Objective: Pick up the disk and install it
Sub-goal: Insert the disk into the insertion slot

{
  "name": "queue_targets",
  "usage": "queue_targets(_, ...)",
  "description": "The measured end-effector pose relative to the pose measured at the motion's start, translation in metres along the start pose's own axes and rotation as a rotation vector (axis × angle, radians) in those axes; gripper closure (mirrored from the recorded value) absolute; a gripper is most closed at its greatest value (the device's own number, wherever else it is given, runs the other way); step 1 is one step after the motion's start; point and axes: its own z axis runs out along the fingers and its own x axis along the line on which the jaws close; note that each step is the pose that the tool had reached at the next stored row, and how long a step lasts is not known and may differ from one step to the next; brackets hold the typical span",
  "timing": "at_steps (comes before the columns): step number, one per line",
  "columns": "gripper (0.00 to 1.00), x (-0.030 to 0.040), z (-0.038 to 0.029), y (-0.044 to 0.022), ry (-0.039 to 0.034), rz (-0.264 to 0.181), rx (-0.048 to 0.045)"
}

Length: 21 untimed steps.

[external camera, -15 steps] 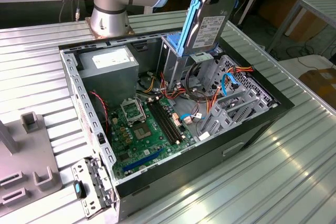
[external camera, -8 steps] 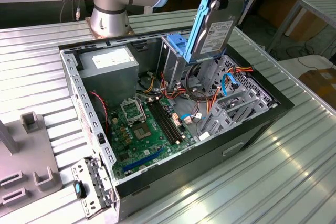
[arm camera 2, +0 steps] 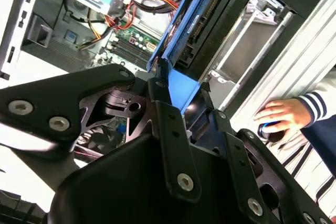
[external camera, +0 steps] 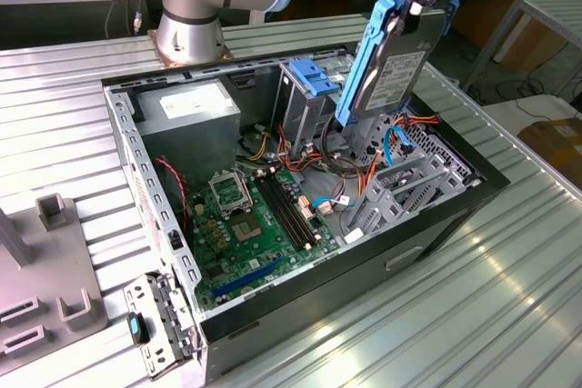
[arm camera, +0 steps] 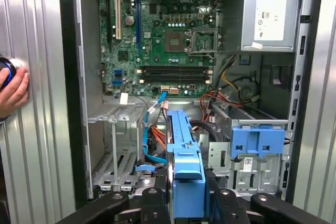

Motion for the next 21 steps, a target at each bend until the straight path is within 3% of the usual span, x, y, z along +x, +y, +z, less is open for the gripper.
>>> queue_targets(6,0.64,0.0389,0.0000,0.0006,0.0001,0.000,0.0014)
queue_targets(8,0.64,0.0455,0.0000,0.0007,0.0002,0.000,0.0014)
queue_targets(11,0.64,0.0619,0.0000,0.0010,0.0032,0.000,0.0013)
queue_targets(13,0.64,0.0666,0.0005,0.0012,0.0039,0.000,0.0038)
queue_targets(16,0.64,0.0729,0.0048,0.0021,0.0044,0.000,0.0347)
queue_targets(17,0.64,0.0735,0.0060,0.0023,0.0043,0.001,0.0400)
queue_targets(21,0.64,0.0736,0.0066,0.0024,0.0045,0.000,0.0409)
